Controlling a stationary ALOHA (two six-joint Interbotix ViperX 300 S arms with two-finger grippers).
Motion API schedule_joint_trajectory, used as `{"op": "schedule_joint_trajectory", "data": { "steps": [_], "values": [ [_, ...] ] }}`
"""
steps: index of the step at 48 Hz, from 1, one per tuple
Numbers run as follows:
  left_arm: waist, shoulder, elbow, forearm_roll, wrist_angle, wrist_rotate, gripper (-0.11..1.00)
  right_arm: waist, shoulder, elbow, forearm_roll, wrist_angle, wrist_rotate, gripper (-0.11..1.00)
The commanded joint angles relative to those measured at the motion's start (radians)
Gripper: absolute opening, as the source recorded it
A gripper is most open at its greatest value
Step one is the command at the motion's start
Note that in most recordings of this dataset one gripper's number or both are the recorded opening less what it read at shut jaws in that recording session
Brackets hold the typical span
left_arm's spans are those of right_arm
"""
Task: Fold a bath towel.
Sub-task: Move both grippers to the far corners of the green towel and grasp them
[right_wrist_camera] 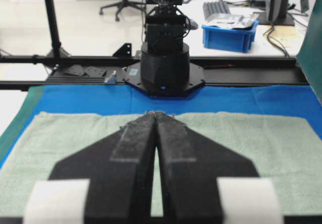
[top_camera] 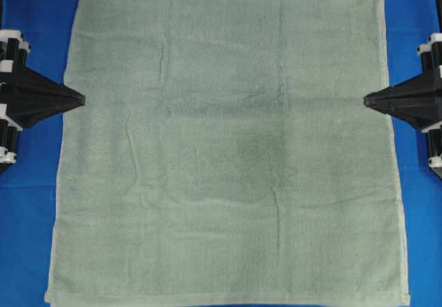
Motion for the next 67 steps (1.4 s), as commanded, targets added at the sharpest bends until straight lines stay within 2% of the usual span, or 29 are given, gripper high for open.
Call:
{"op": "schedule_joint_trajectory", "data": {
  "steps": [1,5,9,17,22,26,29,32,33,42,45,47,50,62,63,65,67],
  "values": [
    [0.058,0.029,-0.069,-0.018,0.097,0.012,0.00,-0.031,0.002,-0.032,0.005,0.003,0.005,0.00],
    [0.098,0.061,-0.109,-0.018,0.183,0.021,0.00,-0.075,0.005,-0.061,0.009,0.067,0.012,0.00],
    [0.144,0.103,-0.132,-0.018,0.221,0.035,0.00,-0.161,0.026,-0.106,0.011,0.206,0.020,0.00],
    [0.287,0.207,-0.144,-0.018,0.232,0.086,0.00,-0.391,0.114,-0.178,0.008,0.451,0.025,0.00],
    [0.374,0.281,-0.164,-0.018,0.252,0.138,0.01,-0.535,0.213,-0.210,0.002,0.517,0.009,0.00],
    [0.451,0.356,-0.187,-0.018,0.267,0.218,0.01,-0.615,0.304,-0.229,-0.020,0.529,0.000,0.00],
    [0.500,0.413,-0.204,-0.018,0.261,0.230,0.02,-0.661,0.379,-0.252,-0.044,0.537,-0.009,0.01],
    [0.549,0.479,-0.227,-0.017,0.261,0.230,0.11,-0.695,0.460,-0.284,-0.071,0.546,-0.015,0.03],
    [0.563,0.503,-0.235,-0.017,0.262,0.230,0.15,-0.704,0.486,-0.293,-0.078,0.549,-0.017,0.07],
    [0.646,0.738,-0.299,-0.014,0.253,0.232,0.70,-0.770,0.726,-0.397,-0.178,0.557,-0.021,0.62],
    [0.663,0.808,-0.322,-0.008,0.242,0.233,0.84,-0.792,0.805,-0.423,-0.201,0.554,-0.021,0.66],
    [0.676,0.854,-0.337,-0.006,0.233,0.233,0.87,-0.804,0.850,-0.437,-0.210,0.548,-0.021,0.63],
    [0.695,0.931,-0.360,-0.005,0.209,0.235,0.85,-0.821,0.911,-0.454,-0.219,0.534,-0.023,0.60],
    [0.749,1.127,-0.423,-0.002,0.149,0.238,0.84,-0.859,1.068,-0.477,-0.233,0.465,-0.031,0.61],
    [0.752,1.140,-0.428,-0.003,0.149,0.250,0.84,-0.865,1.074,-0.476,-0.233,0.457,-0.031,0.61],
    [0.755,1.166,-0.434,-0.012,0.152,0.333,0.84,-0.874,1.081,-0.476,-0.233,0.443,-0.031,0.61],
    [0.758,1.180,-0.440,-0.015,0.153,0.353,0.83,-0.882,1.086,-0.472,-0.233,0.425,-0.031,0.61]
  ]
}}
